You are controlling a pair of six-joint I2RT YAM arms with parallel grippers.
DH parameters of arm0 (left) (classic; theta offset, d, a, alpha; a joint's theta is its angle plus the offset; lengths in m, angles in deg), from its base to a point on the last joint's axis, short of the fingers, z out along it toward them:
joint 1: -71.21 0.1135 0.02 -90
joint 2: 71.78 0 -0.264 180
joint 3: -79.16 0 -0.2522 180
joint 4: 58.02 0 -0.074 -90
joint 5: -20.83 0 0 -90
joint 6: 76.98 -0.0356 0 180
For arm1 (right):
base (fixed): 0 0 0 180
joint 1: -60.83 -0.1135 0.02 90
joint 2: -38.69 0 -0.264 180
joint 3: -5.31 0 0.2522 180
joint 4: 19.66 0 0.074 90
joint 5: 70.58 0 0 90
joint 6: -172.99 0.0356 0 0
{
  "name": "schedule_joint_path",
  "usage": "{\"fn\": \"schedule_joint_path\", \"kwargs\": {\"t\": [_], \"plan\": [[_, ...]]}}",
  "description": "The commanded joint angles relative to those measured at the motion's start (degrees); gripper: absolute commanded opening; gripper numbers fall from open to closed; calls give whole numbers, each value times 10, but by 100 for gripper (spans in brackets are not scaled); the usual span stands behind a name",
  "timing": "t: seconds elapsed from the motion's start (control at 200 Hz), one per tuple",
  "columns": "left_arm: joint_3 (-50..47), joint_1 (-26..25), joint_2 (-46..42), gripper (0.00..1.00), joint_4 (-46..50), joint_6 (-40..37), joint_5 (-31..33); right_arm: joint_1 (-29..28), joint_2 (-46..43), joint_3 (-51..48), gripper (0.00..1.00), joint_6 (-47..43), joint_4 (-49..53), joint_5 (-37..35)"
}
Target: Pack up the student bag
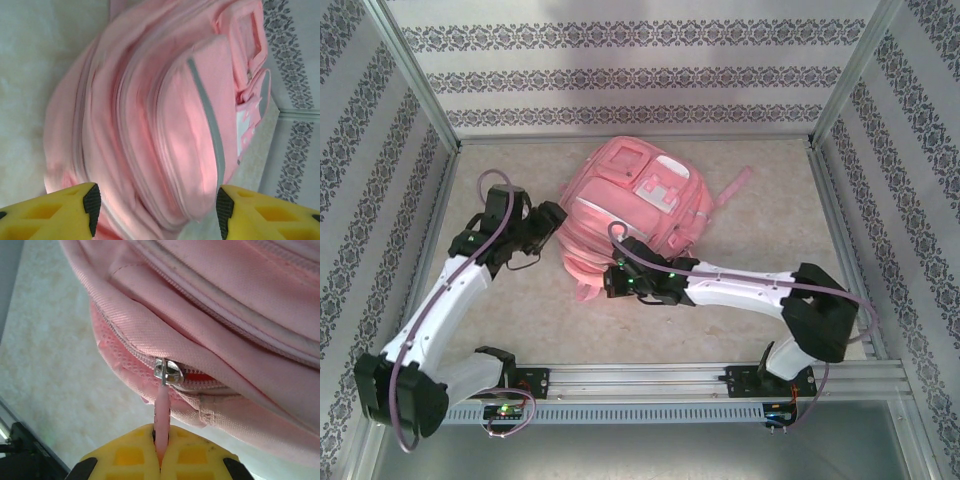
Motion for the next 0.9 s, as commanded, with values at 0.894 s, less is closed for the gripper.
{"fn": "schedule_joint_path", "kwargs": {"t": [0.894], "plan": [[-105,-68,127,47,-163,158,-102,-21,59,45,0,-3,-66,6]]}}
